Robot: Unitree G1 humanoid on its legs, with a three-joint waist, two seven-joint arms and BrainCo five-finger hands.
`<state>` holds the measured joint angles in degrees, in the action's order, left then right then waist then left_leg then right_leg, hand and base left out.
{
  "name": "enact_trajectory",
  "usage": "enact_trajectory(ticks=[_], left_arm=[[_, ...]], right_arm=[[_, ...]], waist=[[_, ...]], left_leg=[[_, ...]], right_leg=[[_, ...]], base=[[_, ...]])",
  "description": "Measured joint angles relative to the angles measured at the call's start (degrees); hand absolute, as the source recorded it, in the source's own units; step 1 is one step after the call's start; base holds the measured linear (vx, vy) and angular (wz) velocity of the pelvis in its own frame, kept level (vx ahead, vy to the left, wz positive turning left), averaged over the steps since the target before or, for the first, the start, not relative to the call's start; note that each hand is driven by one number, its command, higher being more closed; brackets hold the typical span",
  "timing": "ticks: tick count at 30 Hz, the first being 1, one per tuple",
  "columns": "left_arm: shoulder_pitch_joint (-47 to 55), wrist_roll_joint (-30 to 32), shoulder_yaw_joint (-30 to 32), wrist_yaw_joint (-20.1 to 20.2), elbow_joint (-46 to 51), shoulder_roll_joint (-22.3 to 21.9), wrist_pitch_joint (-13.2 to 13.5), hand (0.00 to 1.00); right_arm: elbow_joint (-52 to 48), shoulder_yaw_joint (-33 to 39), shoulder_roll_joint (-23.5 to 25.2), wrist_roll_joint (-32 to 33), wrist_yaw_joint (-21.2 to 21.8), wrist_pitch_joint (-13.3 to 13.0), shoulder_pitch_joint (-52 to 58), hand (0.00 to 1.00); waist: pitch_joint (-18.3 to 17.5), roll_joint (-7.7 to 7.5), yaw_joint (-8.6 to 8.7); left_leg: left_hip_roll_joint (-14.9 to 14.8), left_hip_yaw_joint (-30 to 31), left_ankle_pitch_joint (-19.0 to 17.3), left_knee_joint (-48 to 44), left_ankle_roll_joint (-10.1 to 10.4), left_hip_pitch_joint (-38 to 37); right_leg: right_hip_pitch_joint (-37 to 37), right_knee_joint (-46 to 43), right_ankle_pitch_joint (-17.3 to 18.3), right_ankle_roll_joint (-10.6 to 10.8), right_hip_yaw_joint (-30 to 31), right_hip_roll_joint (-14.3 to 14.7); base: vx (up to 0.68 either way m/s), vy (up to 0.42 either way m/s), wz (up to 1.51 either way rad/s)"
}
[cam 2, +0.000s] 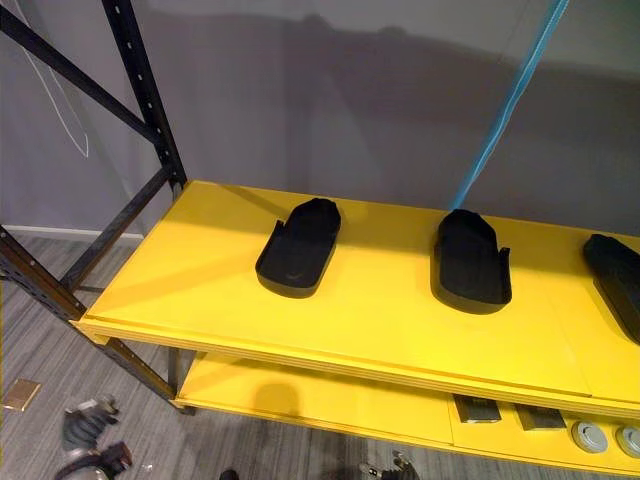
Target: Walk over and take plastic housings, then place them on the shelf
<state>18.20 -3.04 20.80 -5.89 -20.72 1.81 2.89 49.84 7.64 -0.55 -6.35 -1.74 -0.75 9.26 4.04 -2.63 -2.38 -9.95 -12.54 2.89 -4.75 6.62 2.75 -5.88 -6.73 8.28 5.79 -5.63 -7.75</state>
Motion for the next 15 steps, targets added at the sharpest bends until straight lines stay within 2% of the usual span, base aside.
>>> enact_trajectory(ticks=[4, 8, 12, 15], left_arm=[[-2.35, 0.93, -1.09, 0.22, -9.53, -0.04, -0.28, 0.00], [-3.08, 2.31, -3.14, -0.04, -14.86, 0.01, -0.24, 0.00], [-4.21, 2.50, -4.41, -0.20, -20.85, 0.26, -0.23, 0.00], [-5.14, 2.91, -5.44, -0.18, -24.05, 0.97, -0.27, 0.00]], right_arm=[[0.24, 0.39, 0.99, 0.03, 0.21, 0.02, -0.11, 0.00], [1.24, 1.43, 0.95, 0.20, 0.00, 0.00, -0.42, 0.00], [3.79, 2.72, 0.65, 0.34, -0.88, -0.01, -2.04, 0.00], [4.28, 3.36, 0.46, 0.57, -1.27, -0.01, -2.63, 0.00]], waist=[[-0.36, -0.06, 0.14], [-0.70, 0.07, 0.37], [-0.69, 0.07, 1.38], [-0.64, 0.12, 1.59]], left_leg=[[0.86, -0.10, 0.25, 1.13, -0.37, -0.62], [1.53, -0.55, 1.63, 4.22, -0.54, -2.26], [1.99, -1.13, 3.28, 8.06, -0.70, -4.18], [2.05, -2.34, 3.39, 9.28, -0.63, -5.41]], right_leg=[[0.28, -0.12, 0.20, 0.31, 0.07, -0.71], [0.35, -0.02, 0.35, 0.54, 0.39, -1.01], [0.38, 0.26, 0.35, 0.54, 0.77, -0.98], [0.60, 0.35, 0.35, 0.54, 2.28, -0.88]], base=[[-0.02, 0.040, 0.00], [-0.01, 0.018, -0.02], [0.00, 0.006, -0.04], [0.02, 0.016, -0.22]])
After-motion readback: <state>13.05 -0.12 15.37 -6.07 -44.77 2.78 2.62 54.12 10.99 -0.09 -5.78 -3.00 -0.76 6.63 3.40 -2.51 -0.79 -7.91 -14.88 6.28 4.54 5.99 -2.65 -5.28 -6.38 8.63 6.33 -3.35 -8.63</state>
